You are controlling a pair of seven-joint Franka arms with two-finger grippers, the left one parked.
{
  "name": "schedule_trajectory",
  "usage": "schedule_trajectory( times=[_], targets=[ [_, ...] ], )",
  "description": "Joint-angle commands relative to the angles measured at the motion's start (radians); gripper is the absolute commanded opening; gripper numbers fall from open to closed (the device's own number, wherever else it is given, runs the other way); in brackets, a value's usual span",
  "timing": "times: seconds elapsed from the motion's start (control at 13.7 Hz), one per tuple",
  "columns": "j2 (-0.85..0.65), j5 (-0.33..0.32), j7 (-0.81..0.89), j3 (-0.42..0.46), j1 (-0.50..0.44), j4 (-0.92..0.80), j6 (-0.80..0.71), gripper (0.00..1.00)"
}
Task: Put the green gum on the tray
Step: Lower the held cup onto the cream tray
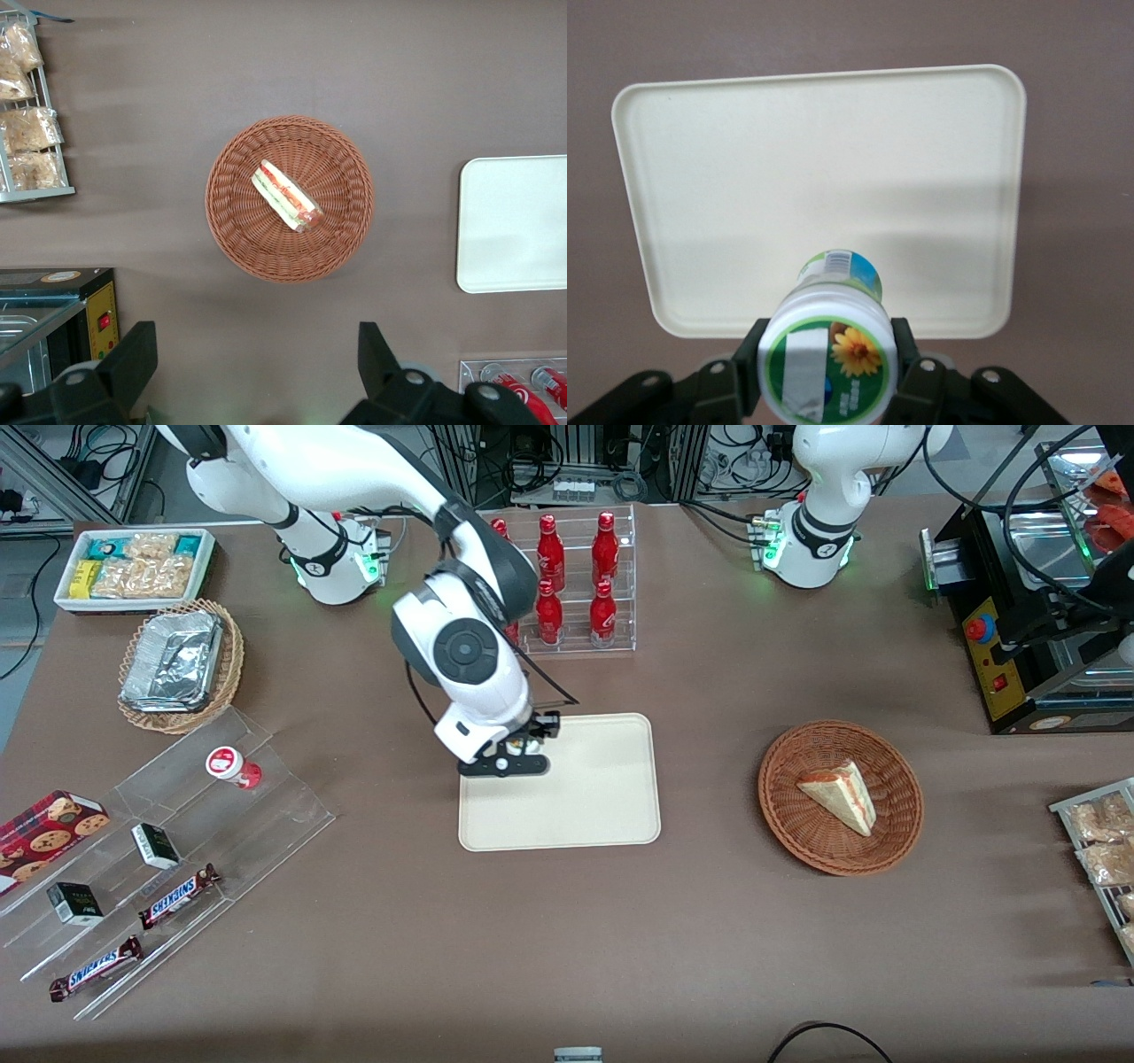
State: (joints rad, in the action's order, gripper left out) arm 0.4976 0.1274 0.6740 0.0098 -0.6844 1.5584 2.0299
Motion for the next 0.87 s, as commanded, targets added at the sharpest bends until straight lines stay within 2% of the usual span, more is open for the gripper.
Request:
schedule_trajectory(
  times=[0.0, 0.51, 0.8],
  targets=[
    [0.08, 0.023, 0.025, -0.011, -0.026, -0.058, 0.064, 0.0],
    [0.189, 0.009, 0.021, -0.014, -0.026, -0.113, 0.125, 0.0],
    [0.228, -0.028, 0.027, -0.016, -0.043, -0.112, 0.164, 0.0]
  ],
)
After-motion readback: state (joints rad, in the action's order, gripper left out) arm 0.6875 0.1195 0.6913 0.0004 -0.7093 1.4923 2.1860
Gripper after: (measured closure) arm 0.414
